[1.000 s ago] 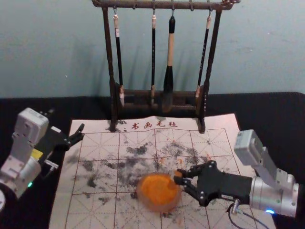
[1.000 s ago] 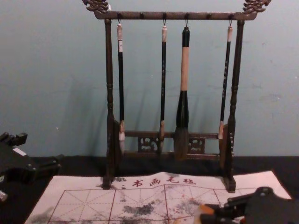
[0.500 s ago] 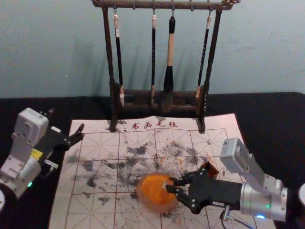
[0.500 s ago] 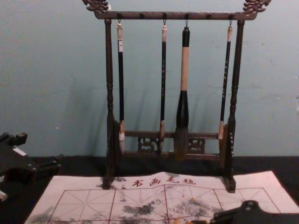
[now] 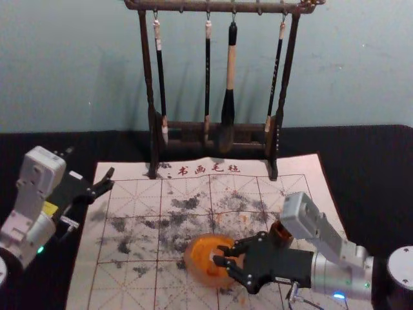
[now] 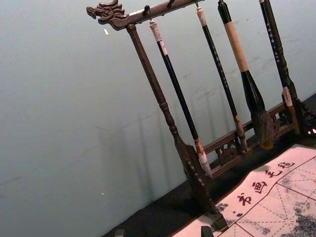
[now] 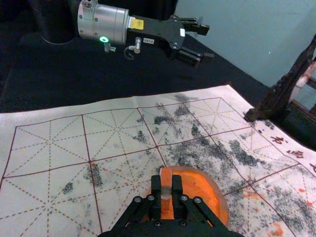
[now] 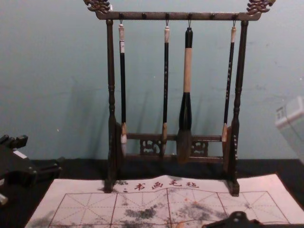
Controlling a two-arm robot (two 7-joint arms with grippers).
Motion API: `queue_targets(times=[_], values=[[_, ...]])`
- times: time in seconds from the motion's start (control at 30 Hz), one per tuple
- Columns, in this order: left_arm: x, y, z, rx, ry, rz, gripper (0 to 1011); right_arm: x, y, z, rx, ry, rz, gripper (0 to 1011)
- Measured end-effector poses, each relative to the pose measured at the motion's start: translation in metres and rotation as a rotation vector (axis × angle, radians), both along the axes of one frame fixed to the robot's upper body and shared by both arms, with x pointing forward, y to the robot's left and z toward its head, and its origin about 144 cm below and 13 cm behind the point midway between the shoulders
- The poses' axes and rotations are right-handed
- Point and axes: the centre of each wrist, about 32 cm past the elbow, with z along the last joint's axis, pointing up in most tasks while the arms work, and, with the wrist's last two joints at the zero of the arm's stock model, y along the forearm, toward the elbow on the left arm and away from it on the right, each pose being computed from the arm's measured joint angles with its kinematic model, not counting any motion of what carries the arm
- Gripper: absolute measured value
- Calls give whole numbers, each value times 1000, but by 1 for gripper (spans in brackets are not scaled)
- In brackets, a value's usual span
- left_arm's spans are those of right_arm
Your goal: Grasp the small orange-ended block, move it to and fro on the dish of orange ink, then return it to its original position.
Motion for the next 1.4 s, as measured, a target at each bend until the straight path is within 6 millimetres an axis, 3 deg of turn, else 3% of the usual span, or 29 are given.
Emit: queue_targets(times=[0.83,1.4], values=[[0,0,0,0,0,0,1001,20,20,7,-88,-54,-53,85],[0,0,0,0,0,0,1001,17,1,19,-129,-63,-101,85]])
